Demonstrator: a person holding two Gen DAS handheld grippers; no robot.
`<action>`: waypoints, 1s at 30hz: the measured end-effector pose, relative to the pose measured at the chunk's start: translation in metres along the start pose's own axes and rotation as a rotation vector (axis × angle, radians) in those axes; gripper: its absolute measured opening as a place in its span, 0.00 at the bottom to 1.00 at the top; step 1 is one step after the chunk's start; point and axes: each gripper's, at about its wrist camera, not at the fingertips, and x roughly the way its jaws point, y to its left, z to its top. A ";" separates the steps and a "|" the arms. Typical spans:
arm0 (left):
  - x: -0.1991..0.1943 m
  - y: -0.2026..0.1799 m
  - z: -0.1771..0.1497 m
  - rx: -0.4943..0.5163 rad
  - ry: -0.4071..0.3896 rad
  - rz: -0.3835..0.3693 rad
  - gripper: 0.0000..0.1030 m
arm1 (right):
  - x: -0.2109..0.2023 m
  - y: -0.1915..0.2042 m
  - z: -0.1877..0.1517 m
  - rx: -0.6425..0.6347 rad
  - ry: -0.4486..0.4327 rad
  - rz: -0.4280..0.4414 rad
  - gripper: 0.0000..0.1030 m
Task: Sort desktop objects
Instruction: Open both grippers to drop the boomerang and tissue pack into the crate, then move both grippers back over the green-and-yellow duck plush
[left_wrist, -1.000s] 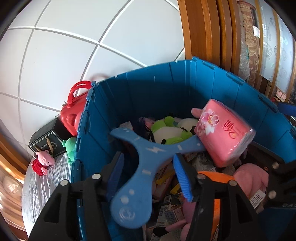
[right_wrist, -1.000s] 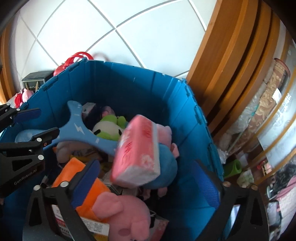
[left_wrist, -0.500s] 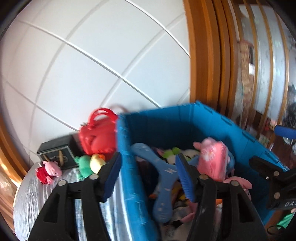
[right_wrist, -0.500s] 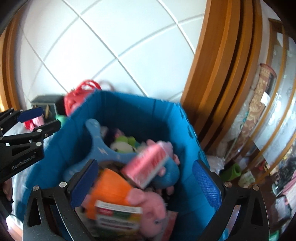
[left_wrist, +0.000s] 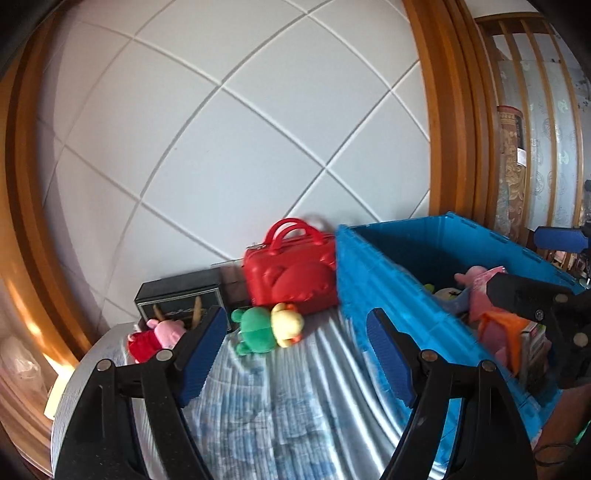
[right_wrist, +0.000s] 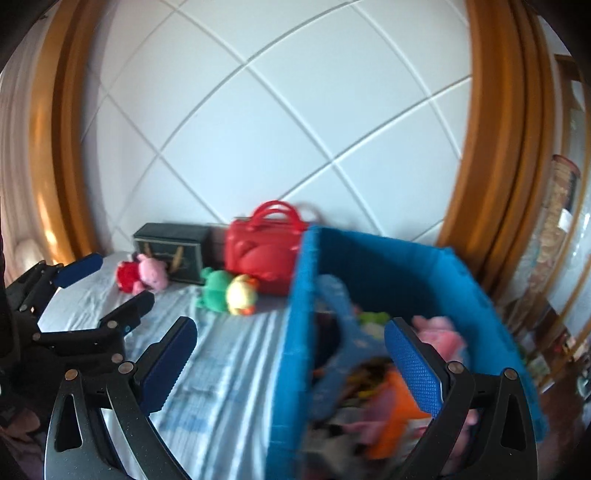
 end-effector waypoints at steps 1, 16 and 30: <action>0.000 0.013 -0.002 -0.011 0.003 -0.002 0.76 | 0.005 0.010 0.001 0.001 0.010 0.003 1.00; 0.080 0.119 -0.032 -0.092 0.121 -0.003 0.76 | 0.115 0.093 0.017 0.077 0.145 0.079 1.00; 0.300 0.184 -0.097 -0.157 0.436 0.039 0.76 | 0.390 0.065 -0.019 0.337 0.381 -0.031 1.00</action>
